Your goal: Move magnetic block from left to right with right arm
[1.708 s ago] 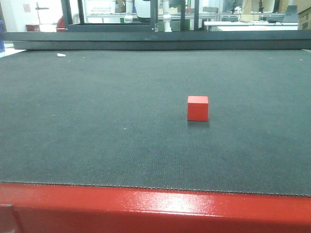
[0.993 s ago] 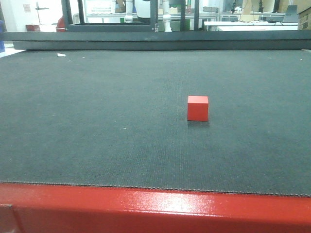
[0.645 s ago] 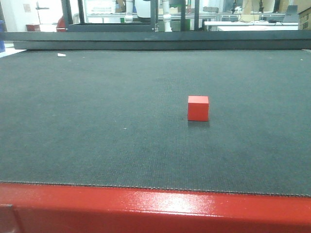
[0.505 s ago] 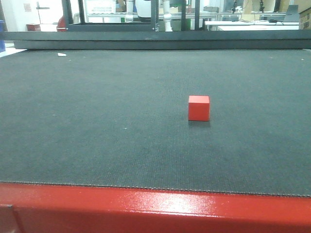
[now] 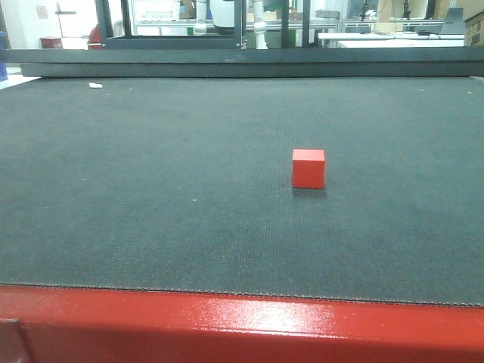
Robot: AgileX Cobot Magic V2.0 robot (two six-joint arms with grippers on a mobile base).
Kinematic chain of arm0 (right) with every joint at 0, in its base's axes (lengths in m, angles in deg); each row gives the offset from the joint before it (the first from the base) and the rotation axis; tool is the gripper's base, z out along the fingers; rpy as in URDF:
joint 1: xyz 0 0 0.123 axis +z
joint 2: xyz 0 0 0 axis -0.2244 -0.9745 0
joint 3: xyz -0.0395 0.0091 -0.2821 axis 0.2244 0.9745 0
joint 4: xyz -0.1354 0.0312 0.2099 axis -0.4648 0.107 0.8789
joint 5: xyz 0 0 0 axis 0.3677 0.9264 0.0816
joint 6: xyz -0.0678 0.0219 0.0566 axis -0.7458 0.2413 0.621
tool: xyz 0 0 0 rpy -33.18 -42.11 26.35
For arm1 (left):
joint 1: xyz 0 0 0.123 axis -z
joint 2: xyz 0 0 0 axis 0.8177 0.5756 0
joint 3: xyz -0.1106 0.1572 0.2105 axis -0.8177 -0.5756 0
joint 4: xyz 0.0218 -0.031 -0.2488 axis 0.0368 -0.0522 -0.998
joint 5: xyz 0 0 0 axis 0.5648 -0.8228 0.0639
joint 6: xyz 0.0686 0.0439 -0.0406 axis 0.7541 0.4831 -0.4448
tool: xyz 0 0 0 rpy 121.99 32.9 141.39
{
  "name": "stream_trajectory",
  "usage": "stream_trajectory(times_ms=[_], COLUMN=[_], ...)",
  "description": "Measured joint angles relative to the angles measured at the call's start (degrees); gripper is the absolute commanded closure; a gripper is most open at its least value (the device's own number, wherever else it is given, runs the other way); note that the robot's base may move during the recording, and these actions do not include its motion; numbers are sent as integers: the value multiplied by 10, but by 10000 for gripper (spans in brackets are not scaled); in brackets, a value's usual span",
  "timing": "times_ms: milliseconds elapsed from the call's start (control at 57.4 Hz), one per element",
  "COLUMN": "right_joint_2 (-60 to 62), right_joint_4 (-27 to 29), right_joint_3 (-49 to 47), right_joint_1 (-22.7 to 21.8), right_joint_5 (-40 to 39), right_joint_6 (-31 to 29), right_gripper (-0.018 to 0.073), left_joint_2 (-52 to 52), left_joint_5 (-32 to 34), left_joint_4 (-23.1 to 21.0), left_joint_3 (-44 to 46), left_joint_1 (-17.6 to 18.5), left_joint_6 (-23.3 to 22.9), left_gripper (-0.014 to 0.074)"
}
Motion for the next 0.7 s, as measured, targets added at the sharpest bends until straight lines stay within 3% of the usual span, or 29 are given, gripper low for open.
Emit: stream_trajectory(times_ms=[279, 471, 697], right_joint_2=[-218, -383, -579], right_joint_4=[0, -8, -67], right_joint_3=[-137, -258, -421], right_joint_1=[123, 195, 257], right_joint_5=[100, 173, 274], right_joint_6=[18, 117, 255], right_gripper=[-43, -43, -43], left_joint_2=[0, 0, 0], left_joint_5=[0, 0, 0], left_joint_4=[0, 0, 0], left_joint_3=[0, 0, 0], left_joint_1=[0, 0, 0], left_joint_6=[0, 0, 0], left_gripper=[722, 722, 722])
